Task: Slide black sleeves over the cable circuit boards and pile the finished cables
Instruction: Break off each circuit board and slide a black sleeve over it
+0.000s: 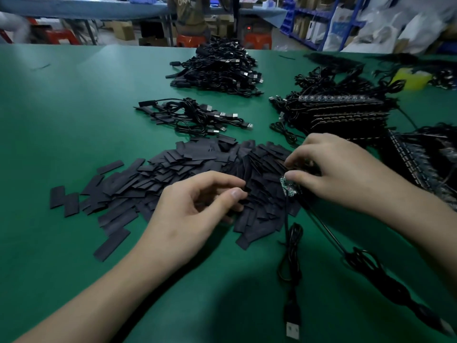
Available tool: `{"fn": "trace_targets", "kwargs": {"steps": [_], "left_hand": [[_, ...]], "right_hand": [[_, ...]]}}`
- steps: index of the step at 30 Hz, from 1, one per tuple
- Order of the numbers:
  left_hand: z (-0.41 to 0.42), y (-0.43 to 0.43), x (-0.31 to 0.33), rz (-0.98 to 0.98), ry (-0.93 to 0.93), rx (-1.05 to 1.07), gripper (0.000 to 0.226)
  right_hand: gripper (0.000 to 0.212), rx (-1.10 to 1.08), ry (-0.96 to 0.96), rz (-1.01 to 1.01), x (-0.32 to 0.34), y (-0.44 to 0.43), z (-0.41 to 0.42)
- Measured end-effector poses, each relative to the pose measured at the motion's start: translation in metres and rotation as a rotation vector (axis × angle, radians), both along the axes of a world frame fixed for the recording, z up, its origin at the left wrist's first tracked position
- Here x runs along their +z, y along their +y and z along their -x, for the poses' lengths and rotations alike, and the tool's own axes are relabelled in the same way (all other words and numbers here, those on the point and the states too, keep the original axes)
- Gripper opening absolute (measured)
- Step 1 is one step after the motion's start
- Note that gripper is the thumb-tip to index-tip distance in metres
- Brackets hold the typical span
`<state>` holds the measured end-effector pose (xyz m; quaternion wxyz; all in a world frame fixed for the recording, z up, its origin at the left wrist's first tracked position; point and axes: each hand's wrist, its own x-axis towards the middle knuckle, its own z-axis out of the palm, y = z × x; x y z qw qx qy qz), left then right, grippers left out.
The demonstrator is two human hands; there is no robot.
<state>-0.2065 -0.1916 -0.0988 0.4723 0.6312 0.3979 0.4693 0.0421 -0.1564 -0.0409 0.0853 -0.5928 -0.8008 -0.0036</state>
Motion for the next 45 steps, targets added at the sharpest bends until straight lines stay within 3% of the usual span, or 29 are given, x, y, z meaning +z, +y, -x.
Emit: {"fn": "trace_targets", "kwargs": {"steps": [4, 10, 12, 16, 19, 27, 33, 40, 43, 45], "left_hand": [[0.000, -0.002, 0.001, -0.006, 0.009, 0.002, 0.019], [-0.001, -0.002, 0.003, -0.020, 0.050, -0.002, 0.015], [-0.001, -0.003, 0.006, -0.019, 0.043, -0.016, 0.021], [-0.001, -0.002, 0.009, 0.002, -0.019, -0.013, 0.012], [0.001, -0.001, 0.011, 0.032, -0.085, -0.002, 0.015], [0.000, -0.002, 0.016, 0.103, -0.120, -0.006, 0.018], [0.000, -0.003, 0.016, 0.126, -0.149, -0.043, 0.015], [0.001, -0.005, 0.017, 0.199, -0.209, -0.114, 0.017], [0.002, -0.004, 0.019, 0.198, -0.247, -0.064, 0.014], [0.004, -0.002, 0.020, 0.175, -0.255, -0.014, 0.011]], "right_hand": [[0.010, -0.008, 0.100, 0.004, -0.011, -0.002, -0.002], [0.019, 0.080, 0.683, 0.288, 0.017, -0.009, 0.008], [0.029, 0.138, 0.803, 0.364, 0.018, -0.012, 0.020], [0.014, 0.147, 1.048, 0.418, -0.001, -0.022, 0.047], [0.023, 0.109, 1.210, 0.431, -0.012, -0.030, 0.056], [0.003, 0.127, 1.270, 0.441, -0.020, -0.037, 0.057], [0.017, 0.157, 1.327, 0.523, -0.023, -0.035, 0.056], [0.016, 0.196, 1.397, 0.666, -0.029, -0.029, 0.053], [0.020, 0.161, 1.351, 0.637, -0.019, -0.024, 0.041], [0.022, 0.094, 1.176, 0.527, -0.008, -0.019, 0.024]]}}
